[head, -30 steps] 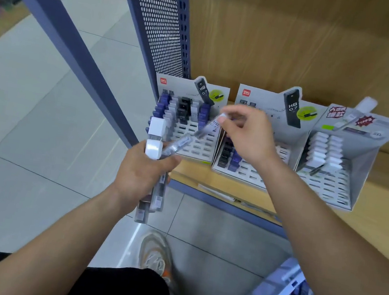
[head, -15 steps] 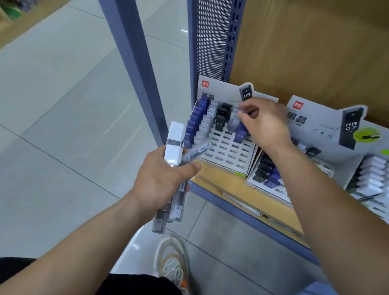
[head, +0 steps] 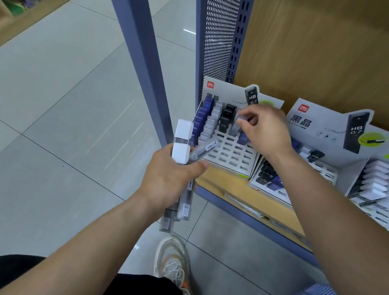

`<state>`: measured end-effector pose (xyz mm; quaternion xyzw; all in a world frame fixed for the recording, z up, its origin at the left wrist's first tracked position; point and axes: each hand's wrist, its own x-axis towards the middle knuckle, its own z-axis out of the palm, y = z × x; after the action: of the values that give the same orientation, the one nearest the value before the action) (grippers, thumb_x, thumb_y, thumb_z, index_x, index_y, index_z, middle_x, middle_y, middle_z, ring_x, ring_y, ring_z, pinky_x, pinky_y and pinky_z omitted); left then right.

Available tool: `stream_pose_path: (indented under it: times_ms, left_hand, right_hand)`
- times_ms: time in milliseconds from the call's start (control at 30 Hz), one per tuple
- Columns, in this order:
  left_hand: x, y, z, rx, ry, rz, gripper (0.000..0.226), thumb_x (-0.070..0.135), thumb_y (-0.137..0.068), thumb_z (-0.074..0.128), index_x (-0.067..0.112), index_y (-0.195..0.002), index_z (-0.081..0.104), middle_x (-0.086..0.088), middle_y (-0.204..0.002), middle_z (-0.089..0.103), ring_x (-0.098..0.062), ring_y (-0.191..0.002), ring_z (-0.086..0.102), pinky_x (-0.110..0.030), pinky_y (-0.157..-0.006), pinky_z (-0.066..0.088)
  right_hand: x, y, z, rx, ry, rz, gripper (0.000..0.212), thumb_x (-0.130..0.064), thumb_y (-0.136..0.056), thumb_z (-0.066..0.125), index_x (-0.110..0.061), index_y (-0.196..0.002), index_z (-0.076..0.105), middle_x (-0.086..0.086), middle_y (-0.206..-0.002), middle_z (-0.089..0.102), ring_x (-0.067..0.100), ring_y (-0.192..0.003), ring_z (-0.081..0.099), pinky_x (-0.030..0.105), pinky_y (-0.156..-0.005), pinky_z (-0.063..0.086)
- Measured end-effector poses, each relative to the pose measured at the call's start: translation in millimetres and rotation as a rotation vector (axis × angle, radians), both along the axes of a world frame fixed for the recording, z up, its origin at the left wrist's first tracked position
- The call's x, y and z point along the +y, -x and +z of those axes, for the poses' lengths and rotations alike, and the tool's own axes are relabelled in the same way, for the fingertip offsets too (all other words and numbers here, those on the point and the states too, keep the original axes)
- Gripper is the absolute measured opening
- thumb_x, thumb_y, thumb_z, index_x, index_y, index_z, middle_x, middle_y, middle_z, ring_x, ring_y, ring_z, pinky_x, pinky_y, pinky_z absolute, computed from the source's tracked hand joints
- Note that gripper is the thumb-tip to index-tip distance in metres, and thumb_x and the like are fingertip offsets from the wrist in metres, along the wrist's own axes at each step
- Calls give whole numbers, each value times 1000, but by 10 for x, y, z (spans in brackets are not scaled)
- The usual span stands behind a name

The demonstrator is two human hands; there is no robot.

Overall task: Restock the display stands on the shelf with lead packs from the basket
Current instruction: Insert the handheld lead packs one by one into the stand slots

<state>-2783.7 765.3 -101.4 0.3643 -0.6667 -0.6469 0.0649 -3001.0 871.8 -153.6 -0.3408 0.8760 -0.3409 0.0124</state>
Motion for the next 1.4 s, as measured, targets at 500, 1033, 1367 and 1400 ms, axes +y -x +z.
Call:
stream_pose_path:
  times_ms: [500,1033,1367,1400]
  left_hand:
    - [21,37,15,-5,-10,16,20,20,-89,78,17,-103,64,11,-65,65,-5,-50,59,-17,-49,49]
    - [80,87,110,51,-84,-5,20,16,-88,78,12,-102,64,5,-67,66,-14,-53,59,-21,-50,49]
    - [209,171,224,80,-171,-27,27,15,-87,79,5,-108,65,-3,-73,64,-18,-55,57,-31,-57,53]
    - [214,187,239,87,-183,-14,28,16,-87,79,5,-108,65,-5,-76,65,-19,-56,57,-32,-59,54]
  right_hand:
    - [-57,39,-91,33,-59,17,7,-17,-89,72,-17,-95,76,-1,-94,62,13,-84,54,31,-78,48]
    - [198,-564,638,-468,134,145,20,-29,-100,57,-23,-112,72,-11,-97,70,7,-79,66,26,-72,54]
    - [422,-616,807,-669,289,112,7,-16,-95,67,-13,-89,68,5,-72,66,14,-62,63,31,-63,55]
    - [483,-596,809,-687,330,94,6,-15,-95,66,-14,-88,68,5,-73,66,15,-64,62,31,-64,54]
